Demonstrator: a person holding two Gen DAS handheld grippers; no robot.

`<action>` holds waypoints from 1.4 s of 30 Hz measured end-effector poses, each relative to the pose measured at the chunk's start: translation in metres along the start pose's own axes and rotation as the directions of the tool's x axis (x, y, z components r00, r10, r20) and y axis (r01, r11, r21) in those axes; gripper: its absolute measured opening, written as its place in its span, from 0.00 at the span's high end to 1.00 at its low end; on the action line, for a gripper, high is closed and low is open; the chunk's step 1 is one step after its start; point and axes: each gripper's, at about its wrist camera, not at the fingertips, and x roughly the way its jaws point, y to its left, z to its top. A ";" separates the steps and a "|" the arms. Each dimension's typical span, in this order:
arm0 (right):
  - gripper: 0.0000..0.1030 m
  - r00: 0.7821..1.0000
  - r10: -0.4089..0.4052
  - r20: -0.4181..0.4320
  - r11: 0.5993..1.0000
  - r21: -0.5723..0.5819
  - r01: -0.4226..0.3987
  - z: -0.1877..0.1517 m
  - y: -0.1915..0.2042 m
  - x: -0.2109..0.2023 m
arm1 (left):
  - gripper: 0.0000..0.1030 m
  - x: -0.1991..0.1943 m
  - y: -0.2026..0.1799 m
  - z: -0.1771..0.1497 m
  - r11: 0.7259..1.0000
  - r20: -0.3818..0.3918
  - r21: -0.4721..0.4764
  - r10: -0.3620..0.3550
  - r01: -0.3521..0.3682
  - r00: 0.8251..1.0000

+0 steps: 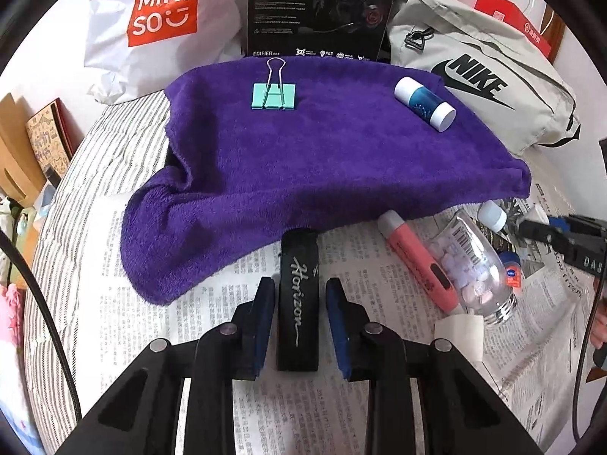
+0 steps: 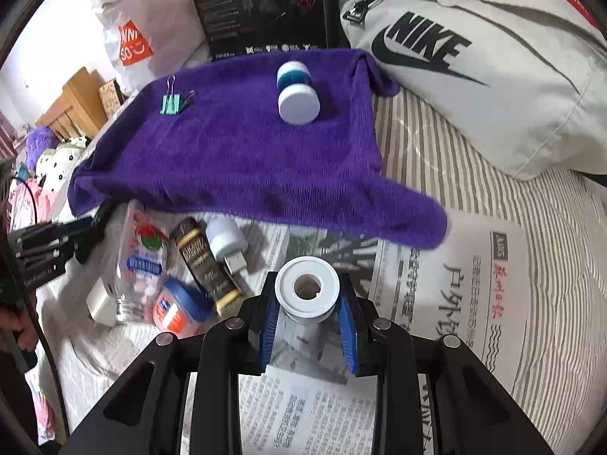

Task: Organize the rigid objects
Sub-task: 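Set the tape roll by the cylinder with the right tool while the left tool lays the case down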

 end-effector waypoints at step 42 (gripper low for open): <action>0.72 0.993 0.013 0.114 0.999 -0.054 -0.007 0.064 0.009 -0.032 | 0.80 -0.049 0.026 0.054 0.996 0.110 -0.031 -0.084 0.088 0.990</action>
